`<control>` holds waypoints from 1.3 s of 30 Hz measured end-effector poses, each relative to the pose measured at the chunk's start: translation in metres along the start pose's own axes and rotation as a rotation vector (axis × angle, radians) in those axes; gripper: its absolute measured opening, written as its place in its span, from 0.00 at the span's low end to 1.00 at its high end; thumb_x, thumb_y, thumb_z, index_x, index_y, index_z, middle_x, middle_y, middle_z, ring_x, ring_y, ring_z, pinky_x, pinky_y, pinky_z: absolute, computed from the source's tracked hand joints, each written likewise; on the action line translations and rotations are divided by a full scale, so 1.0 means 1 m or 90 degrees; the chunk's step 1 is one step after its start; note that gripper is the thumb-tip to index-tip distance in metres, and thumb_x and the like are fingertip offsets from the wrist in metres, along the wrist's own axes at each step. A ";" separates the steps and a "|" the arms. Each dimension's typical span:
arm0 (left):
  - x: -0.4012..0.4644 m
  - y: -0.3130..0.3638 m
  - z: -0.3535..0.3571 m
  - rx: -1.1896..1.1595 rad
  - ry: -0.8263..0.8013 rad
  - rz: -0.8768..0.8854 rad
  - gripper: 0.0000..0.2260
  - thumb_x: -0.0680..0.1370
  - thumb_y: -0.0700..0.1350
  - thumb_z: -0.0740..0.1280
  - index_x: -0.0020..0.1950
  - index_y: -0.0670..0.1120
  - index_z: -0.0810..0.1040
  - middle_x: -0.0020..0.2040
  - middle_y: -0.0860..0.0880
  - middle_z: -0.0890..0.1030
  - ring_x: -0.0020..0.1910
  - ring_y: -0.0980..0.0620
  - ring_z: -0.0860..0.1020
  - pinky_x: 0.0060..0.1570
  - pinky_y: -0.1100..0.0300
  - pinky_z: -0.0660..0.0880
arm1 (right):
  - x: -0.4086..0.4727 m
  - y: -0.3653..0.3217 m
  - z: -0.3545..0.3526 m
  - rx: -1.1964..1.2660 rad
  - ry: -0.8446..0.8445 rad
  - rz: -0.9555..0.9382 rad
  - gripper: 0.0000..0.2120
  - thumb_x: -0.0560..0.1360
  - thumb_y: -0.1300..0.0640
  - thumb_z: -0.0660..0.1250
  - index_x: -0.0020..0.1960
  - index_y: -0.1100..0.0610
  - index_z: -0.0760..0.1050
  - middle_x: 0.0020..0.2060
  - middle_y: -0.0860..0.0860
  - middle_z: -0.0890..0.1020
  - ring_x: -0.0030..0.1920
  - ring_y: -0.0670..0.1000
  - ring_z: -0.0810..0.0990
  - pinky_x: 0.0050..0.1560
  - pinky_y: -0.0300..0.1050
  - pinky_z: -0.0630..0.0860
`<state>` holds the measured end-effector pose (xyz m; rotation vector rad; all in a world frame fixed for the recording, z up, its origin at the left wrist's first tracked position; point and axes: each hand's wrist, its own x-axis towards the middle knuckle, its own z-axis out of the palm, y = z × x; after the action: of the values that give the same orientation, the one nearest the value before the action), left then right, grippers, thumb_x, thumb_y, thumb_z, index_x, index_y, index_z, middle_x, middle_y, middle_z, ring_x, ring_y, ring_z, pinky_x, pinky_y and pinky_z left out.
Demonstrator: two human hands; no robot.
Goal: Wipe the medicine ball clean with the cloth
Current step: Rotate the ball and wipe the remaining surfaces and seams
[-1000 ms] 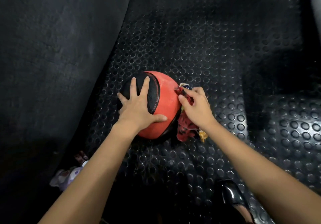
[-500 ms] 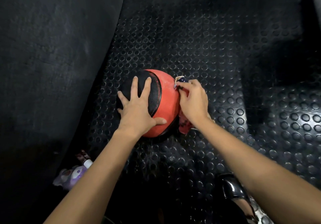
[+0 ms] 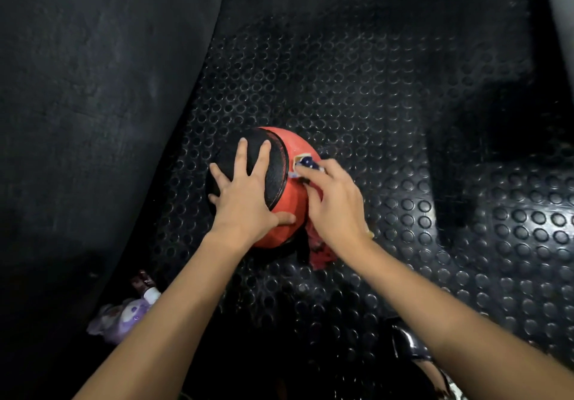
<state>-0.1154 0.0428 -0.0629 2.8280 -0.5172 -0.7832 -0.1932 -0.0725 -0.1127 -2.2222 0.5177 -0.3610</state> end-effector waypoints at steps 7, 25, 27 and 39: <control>0.001 0.003 0.001 0.002 0.002 0.003 0.56 0.64 0.57 0.77 0.76 0.61 0.37 0.76 0.56 0.33 0.74 0.31 0.37 0.65 0.29 0.56 | 0.026 0.008 0.002 0.016 0.036 0.087 0.15 0.76 0.62 0.64 0.62 0.55 0.75 0.52 0.50 0.79 0.51 0.52 0.78 0.53 0.47 0.74; 0.001 0.002 0.001 -0.015 0.003 -0.005 0.56 0.64 0.56 0.78 0.76 0.61 0.38 0.76 0.57 0.33 0.74 0.32 0.37 0.66 0.29 0.55 | -0.004 0.020 0.004 0.045 0.063 0.095 0.14 0.72 0.67 0.64 0.54 0.54 0.78 0.47 0.47 0.77 0.45 0.47 0.76 0.48 0.45 0.73; 0.002 0.004 0.000 -0.009 0.000 -0.008 0.56 0.64 0.56 0.78 0.76 0.61 0.38 0.76 0.57 0.33 0.74 0.32 0.37 0.65 0.28 0.55 | 0.001 0.016 0.005 0.052 0.078 0.132 0.12 0.73 0.66 0.65 0.53 0.54 0.78 0.46 0.47 0.77 0.44 0.45 0.75 0.48 0.45 0.73; 0.000 0.006 0.002 0.030 -0.006 0.023 0.57 0.64 0.55 0.78 0.76 0.61 0.37 0.76 0.57 0.32 0.74 0.31 0.37 0.67 0.28 0.53 | 0.026 0.015 0.000 -0.002 0.033 0.141 0.13 0.74 0.63 0.63 0.55 0.51 0.79 0.50 0.47 0.79 0.50 0.50 0.78 0.49 0.44 0.72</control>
<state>-0.1180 0.0373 -0.0637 2.8500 -0.5941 -0.7874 -0.1740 -0.0936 -0.1217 -2.1364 0.7850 -0.3019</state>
